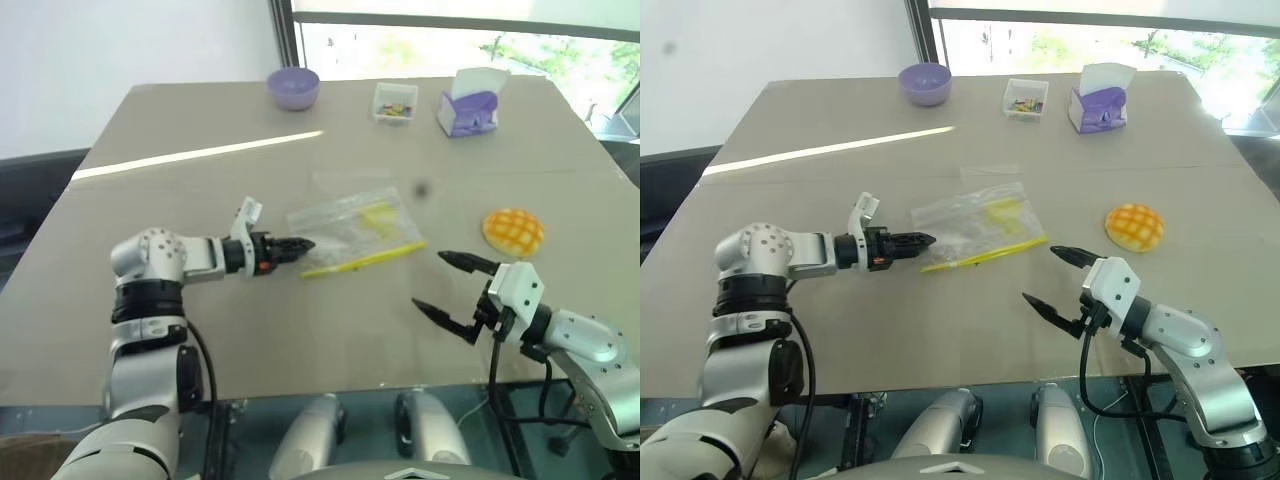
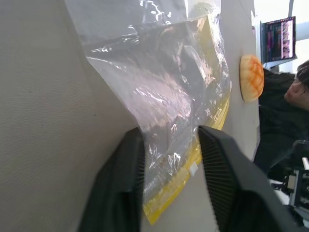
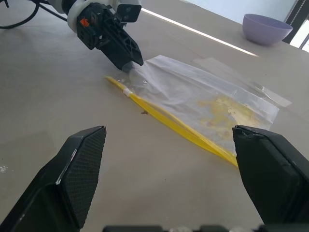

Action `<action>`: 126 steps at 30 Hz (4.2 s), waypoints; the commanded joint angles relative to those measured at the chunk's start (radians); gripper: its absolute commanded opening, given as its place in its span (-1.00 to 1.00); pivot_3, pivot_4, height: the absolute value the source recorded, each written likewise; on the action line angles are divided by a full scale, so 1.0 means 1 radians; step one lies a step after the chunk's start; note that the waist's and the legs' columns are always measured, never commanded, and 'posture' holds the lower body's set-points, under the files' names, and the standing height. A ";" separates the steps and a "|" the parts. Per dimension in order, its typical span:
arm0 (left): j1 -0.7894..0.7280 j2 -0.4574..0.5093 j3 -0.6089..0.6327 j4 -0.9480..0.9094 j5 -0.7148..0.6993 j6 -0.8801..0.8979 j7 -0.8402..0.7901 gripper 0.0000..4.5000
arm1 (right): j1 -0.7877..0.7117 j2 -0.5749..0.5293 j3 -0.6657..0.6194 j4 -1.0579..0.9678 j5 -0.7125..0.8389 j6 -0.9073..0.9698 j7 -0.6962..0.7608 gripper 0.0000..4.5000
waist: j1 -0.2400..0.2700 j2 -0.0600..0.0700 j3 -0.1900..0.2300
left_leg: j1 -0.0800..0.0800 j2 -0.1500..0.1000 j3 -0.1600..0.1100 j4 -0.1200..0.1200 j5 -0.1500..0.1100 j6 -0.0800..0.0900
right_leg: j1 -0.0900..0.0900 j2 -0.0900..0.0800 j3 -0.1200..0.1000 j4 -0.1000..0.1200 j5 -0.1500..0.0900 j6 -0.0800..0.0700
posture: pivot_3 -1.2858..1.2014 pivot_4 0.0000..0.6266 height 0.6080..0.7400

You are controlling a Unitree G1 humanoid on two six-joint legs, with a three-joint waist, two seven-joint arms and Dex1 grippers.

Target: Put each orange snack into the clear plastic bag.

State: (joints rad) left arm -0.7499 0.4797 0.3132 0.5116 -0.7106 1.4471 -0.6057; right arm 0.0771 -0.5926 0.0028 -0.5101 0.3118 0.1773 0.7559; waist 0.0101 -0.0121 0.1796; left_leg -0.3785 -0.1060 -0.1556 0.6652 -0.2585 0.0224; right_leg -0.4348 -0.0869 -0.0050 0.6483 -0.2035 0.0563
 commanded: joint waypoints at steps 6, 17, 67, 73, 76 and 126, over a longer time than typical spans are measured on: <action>-0.119 -0.093 0.285 -0.002 -0.082 0.081 0.149 -0.93 | 0.009 0.012 0.012 0.006 -0.068 -0.083 -0.018 1.00 | 0.002 -0.001 0.000 | 0.000 0.000 0.000 0.002 0.000 0.000 | 0.000 0.000 0.000 0.001 0.000 0.000 | 0.03 -0.52 1.00; -0.313 -0.285 0.652 -0.105 -0.175 0.167 0.549 -1.00 | -0.338 0.104 0.209 0.414 -0.503 -0.191 -0.244 0.62 | -0.009 -0.003 -0.001 | 0.000 0.001 0.007 0.004 0.000 0.000 | -0.003 0.000 0.005 0.006 0.001 0.002 | 0.03 -0.52 1.00; 0.250 0.340 -0.445 -0.847 0.430 -0.986 -0.208 0.01 | -0.715 0.261 0.309 0.640 -0.729 -0.135 -0.334 -1.00 | -0.043 -0.004 -0.001 | -0.001 0.008 0.023 -0.001 -0.001 -0.001 | -0.014 0.010 0.023 0.008 0.006 -0.005 | 0.03 -0.52 1.00; 0.209 0.289 -0.491 -0.762 0.528 -1.023 -0.190 -0.09 | -0.718 0.276 0.317 0.633 -0.737 -0.132 -0.336 -1.00 | -0.047 -0.004 -0.001 | -0.001 0.008 0.022 -0.001 -0.001 -0.001 | -0.015 0.011 0.023 0.008 0.006 -0.005 | 0.03 -0.52 1.00; 0.189 0.266 -0.499 -0.727 0.558 -1.026 -0.191 -0.57 | -0.714 0.281 0.318 0.625 -0.740 -0.130 -0.335 -1.00 | -0.047 -0.004 -0.001 | -0.001 0.008 0.023 -0.001 -0.001 -0.001 | -0.015 0.011 0.023 0.008 0.006 -0.005 | 0.03 -0.52 1.00; 0.214 0.205 -0.373 -0.493 0.618 -1.461 -0.346 -1.00 | -0.508 0.183 0.156 0.289 -0.342 0.096 -0.173 0.15 | -0.043 -0.004 -0.001 | -0.001 0.008 0.022 0.000 -0.002 0.001 | -0.014 0.009 0.021 0.008 0.006 -0.005 | 0.03 -0.52 1.00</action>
State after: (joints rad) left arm -0.5342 0.6766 -0.0876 0.0564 -0.0829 -0.0136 -0.9687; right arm -0.4137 -0.4118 0.1518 -0.2540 -0.0028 0.3441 0.6093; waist -0.0331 -0.0164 0.1790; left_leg -0.3800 -0.0981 -0.1339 0.6654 -0.2605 0.0230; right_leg -0.4487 -0.0778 0.0157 0.6565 -0.1976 0.0515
